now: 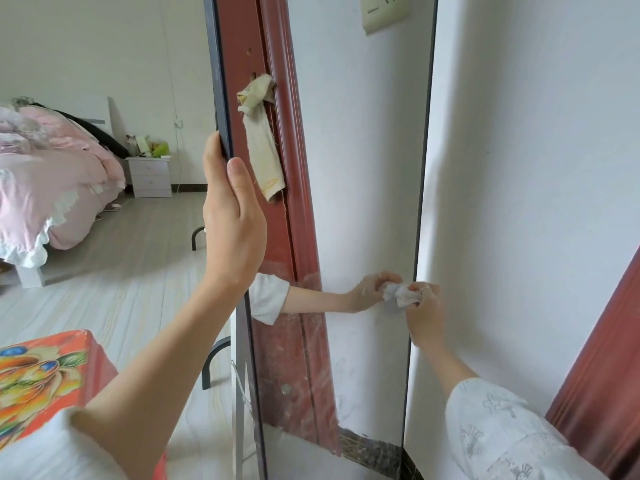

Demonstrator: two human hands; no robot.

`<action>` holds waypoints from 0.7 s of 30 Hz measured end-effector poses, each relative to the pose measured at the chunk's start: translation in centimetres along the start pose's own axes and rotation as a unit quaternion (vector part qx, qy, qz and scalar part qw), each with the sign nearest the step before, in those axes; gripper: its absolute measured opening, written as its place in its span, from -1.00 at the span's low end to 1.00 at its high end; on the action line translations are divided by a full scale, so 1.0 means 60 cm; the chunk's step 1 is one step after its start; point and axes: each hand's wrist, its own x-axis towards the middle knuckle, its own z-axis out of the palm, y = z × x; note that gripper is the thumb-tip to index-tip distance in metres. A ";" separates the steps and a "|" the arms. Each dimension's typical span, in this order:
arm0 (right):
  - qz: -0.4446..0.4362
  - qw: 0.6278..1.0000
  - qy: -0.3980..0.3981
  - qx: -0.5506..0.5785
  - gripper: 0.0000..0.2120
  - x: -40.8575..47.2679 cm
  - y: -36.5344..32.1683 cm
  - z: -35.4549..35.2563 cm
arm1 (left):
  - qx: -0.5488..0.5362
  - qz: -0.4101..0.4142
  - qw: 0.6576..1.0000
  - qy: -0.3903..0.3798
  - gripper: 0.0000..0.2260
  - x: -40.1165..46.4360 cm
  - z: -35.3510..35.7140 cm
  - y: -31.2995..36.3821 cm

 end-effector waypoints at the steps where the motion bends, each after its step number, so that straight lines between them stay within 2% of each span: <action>1: 0.012 1.000 -0.009 -0.009 -0.71 -0.010 0.016 0.006 | 0.001 0.001 1.000 0.001 -0.63 -0.004 -0.001 -0.001; 5: 0.077 0.989 -0.114 -0.047 -0.75 -0.029 0.049 -0.004 | 0.010 0.010 1.000 0.019 -0.78 -0.020 -0.003 0.002; 7: 0.062 0.982 -0.144 -0.108 -0.78 -0.025 0.046 -0.018 | 0.018 0.007 1.000 0.009 -0.86 -0.022 -0.003 -0.003; 10: 0.040 0.989 -0.077 -0.123 -0.80 -0.004 0.019 -0.033 | 0.033 0.002 0.999 0.003 -0.79 -0.025 -0.003 -0.006; 15: -0.045 0.998 0.025 -0.044 -0.64 0.054 -0.086 -0.049 | 0.050 -0.013 0.999 0.010 -0.74 -0.026 -0.003 -0.004; 18: -0.071 0.997 0.009 -0.001 -0.64 0.067 -0.133 -0.047 | 0.052 -0.014 0.998 0.015 -0.73 -0.028 -0.004 -0.004; 21: -0.057 0.997 -0.019 0.044 -0.65 0.046 -0.117 -0.032 | 0.061 -0.021 0.998 0.019 -0.73 -0.032 -0.004 -0.002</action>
